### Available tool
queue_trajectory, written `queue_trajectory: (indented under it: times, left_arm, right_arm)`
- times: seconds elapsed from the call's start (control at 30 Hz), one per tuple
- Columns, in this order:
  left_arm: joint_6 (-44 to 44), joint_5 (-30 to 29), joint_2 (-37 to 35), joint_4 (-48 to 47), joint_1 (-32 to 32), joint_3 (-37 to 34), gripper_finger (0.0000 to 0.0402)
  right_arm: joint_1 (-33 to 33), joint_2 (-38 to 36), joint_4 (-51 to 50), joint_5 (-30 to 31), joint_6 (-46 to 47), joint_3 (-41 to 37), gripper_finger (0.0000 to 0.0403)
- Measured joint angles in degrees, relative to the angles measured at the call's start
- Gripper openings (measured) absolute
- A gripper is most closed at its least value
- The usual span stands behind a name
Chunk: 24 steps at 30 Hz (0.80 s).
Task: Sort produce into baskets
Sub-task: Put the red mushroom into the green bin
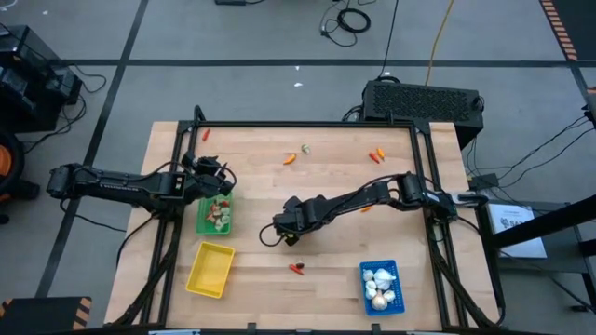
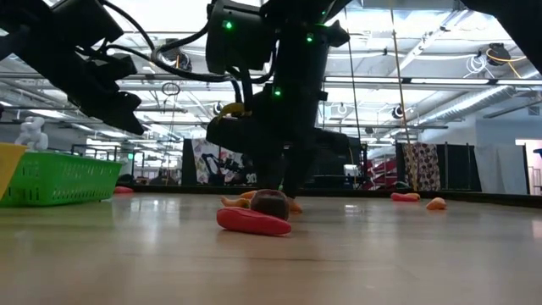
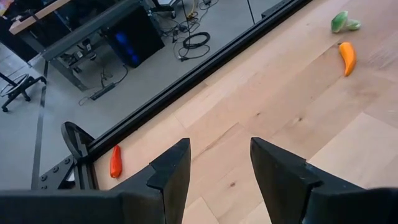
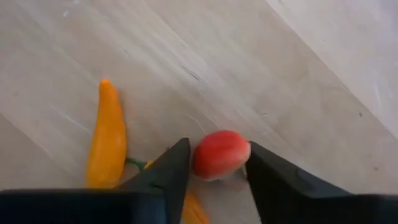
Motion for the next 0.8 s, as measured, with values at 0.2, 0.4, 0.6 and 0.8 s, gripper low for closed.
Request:
queue_trajectory:
  times: [0.2, 0.4, 0.6, 0.8]
  left_arm:
    - [0.0, 0.0, 0.0, 0.0, 0.0, 0.0, 0.0176]
    - [0.0, 0.0, 0.0, 0.0, 0.0, 0.0, 0.0176]
    - [0.0, -0.1, 0.0, -0.1, 0.0, 0.0, 0.0176]
    - [0.1, -0.5, 0.0, -0.4, 0.0, 0.0, 0.0176]
  right_arm:
    - [0.0, 0.0, 6.4, 4.7, -5.5, 0.6, 0.0069]
    - [-0.2, 0.0, 30.2, 6.8, -19.9, 1.0, 0.0067]
    - [-0.2, 1.5, 59.4, 6.8, -36.0, 1.2, 0.0080]
    - [-1.0, 4.4, 74.1, 3.2, -42.3, 1.2, 0.0081]
